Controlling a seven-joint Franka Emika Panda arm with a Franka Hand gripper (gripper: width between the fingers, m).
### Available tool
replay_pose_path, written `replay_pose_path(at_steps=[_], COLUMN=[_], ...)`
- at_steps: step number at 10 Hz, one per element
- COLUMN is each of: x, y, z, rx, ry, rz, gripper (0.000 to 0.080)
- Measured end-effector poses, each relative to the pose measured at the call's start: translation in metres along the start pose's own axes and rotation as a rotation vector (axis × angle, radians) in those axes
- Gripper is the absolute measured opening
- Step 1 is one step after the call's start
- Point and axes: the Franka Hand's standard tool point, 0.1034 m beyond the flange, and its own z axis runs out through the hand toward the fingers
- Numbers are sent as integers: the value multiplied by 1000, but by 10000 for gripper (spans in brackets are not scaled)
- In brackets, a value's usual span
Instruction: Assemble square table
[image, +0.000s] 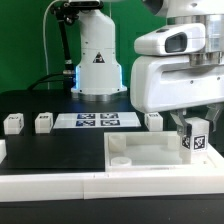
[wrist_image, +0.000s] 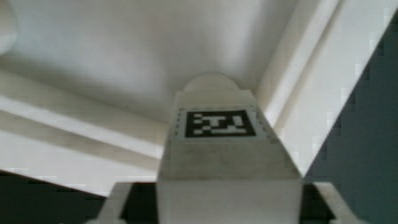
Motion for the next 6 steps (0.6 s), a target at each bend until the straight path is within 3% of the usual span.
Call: replay_pose_path(at_steps=[4,6], x=[0,0], y=[0,-2], z=[0,0], rx=[2,3], ry=[0,2], rz=[209,501], gripper=[291,292])
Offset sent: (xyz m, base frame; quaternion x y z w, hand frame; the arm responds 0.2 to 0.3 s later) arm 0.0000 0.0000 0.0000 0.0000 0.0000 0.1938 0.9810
